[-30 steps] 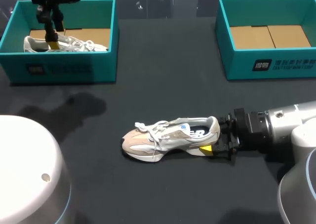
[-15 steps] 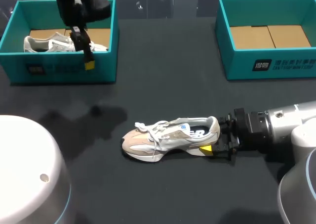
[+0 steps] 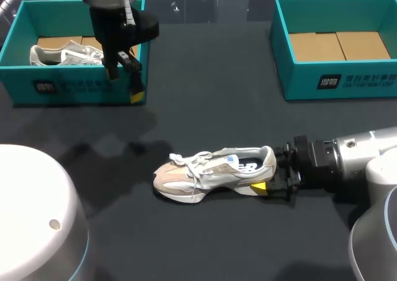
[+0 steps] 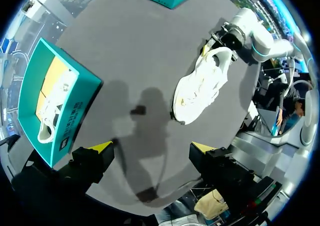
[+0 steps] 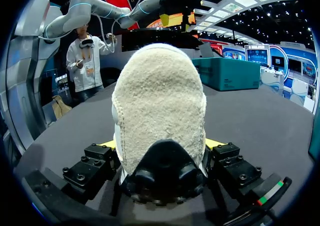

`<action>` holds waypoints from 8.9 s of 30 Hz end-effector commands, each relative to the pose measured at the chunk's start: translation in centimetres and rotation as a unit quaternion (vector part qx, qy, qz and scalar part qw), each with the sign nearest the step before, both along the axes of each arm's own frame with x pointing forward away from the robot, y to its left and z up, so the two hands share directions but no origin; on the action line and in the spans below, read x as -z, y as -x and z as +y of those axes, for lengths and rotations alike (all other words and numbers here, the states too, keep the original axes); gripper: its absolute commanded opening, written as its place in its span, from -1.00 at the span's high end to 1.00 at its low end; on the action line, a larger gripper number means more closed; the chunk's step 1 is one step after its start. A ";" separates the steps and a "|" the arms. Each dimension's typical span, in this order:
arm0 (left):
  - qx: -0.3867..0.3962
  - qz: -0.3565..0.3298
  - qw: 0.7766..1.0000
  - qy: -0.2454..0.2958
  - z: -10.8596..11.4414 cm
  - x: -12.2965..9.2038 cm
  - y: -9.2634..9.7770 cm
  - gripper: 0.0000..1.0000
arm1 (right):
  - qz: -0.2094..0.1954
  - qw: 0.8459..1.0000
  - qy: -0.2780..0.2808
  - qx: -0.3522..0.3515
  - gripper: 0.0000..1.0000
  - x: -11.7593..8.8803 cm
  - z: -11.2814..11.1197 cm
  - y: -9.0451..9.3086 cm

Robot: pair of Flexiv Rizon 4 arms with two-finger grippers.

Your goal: Take the shoe out of the shoebox, open the shoe tongue, remove and reinsert the insole, then place the shoe into the shoebox

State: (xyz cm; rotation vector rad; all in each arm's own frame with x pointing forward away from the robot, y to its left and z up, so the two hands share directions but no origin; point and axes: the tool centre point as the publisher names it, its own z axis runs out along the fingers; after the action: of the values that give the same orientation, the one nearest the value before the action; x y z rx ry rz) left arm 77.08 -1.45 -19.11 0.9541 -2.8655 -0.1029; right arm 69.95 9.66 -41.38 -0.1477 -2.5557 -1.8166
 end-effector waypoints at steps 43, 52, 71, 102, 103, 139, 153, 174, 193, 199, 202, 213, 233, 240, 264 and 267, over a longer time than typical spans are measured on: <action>-0.307 0.003 0.945 -0.114 -14.6 5.3 9.1 -1.00 | 0.001 1.000 0.002 0.001 1.00 0.3 0.4 -0.2; -0.403 -0.029 0.904 -0.141 -18.1 7.0 10.0 -1.00 | 0.001 1.000 0.002 0.001 1.00 0.3 0.4 -0.2; -0.504 -0.001 0.838 -0.210 -21.8 9.9 8.4 -1.00 | 0.001 1.000 0.002 0.001 1.00 0.3 0.4 -0.2; -0.500 -0.037 0.821 -0.272 -24.7 14.6 9.2 -0.73 | 0.001 1.000 0.002 0.001 1.00 0.3 0.4 -0.2; -0.498 -0.037 0.821 -0.275 -24.6 14.7 9.3 -0.69 | 0.001 1.000 0.002 0.001 1.00 0.3 0.4 -0.2; -0.482 -0.030 0.821 -0.305 -21.3 13.1 10.9 0.91 | 0.001 1.000 0.002 0.001 1.00 0.3 0.4 -0.2; -0.529 -0.006 0.822 -0.212 -17.7 10.6 11.6 1.00 | 0.001 1.000 0.002 0.001 1.00 0.3 0.4 -0.2; -0.578 0.003 0.790 -0.206 -12.8 12.6 12.8 1.00 | 0.001 1.000 0.002 0.001 1.00 0.3 0.4 -0.2; -0.592 -0.006 0.765 -0.256 -8.7 13.9 13.1 -0.05 | 0.001 1.000 0.002 0.001 1.00 0.3 0.4 -0.2; -0.569 -0.032 0.784 -0.247 -7.9 11.5 13.2 -0.41 | 0.001 1.000 0.002 0.001 1.00 0.3 0.4 -0.2; -0.548 -0.038 0.807 -0.216 -8.2 9.8 12.3 -0.34 | 0.001 1.000 0.002 0.001 1.00 0.3 0.4 -0.2; -0.346 -0.054 0.933 -0.080 -14.4 4.5 8.6 -0.29 | 0.001 1.000 0.002 0.001 1.00 0.3 0.4 -0.2; 0.257 0.067 0.964 0.006 -20.3 2.5 8.4 0.97 | 0.001 1.000 0.002 0.001 1.00 0.3 0.4 -0.2; 0.257 0.067 0.964 0.006 -20.3 2.5 8.4 1.00 | 0.001 1.000 0.002 0.001 1.00 0.3 0.4 -0.2; 0.507 0.008 0.859 0.061 -22.3 6.7 10.1 1.00 | 0.001 1.000 0.002 0.001 1.00 0.3 0.4 -0.2; 0.507 0.008 0.859 0.061 -22.3 6.7 10.1 1.00 | 0.001 1.000 0.002 0.001 1.00 0.3 0.4 -0.2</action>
State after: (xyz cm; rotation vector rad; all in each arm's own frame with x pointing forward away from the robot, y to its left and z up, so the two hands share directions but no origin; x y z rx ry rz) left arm 67.05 -24.18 -25.92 -0.2639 -2.9848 -0.0847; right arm 69.97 9.68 -41.37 -0.1476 -2.5558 -1.8167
